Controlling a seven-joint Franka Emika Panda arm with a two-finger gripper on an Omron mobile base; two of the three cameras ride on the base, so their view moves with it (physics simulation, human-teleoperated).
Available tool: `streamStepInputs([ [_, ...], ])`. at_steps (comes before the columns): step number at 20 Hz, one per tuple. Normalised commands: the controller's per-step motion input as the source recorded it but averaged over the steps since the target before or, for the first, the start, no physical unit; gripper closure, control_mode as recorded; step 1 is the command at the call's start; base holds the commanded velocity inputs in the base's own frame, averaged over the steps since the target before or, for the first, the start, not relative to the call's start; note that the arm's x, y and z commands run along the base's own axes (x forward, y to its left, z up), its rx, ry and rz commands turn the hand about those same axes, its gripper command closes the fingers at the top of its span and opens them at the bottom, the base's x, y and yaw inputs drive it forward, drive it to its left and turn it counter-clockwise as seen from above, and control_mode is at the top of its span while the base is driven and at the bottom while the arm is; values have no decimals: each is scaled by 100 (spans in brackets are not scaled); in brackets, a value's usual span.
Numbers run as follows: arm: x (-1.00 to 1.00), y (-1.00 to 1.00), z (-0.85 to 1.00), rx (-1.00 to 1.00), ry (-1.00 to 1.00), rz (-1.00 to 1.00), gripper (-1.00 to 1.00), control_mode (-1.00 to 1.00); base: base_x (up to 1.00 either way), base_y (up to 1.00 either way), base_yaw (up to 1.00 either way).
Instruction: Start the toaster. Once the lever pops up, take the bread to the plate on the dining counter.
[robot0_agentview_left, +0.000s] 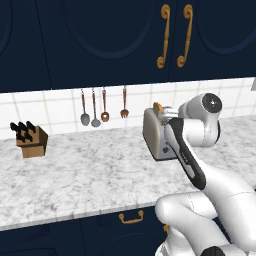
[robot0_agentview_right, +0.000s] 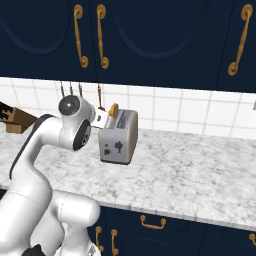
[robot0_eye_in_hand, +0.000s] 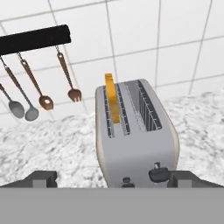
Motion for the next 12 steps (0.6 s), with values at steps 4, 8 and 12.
streamStepInputs([
  [4,64,-4,-17,0,0,0,-100,-100,0,0,0],
  [8,61,-7,-17,0,6,0,-100,-100,0,0,0],
  [12,47,-3,-23,0,8,0,-100,-100,0,0,0],
])
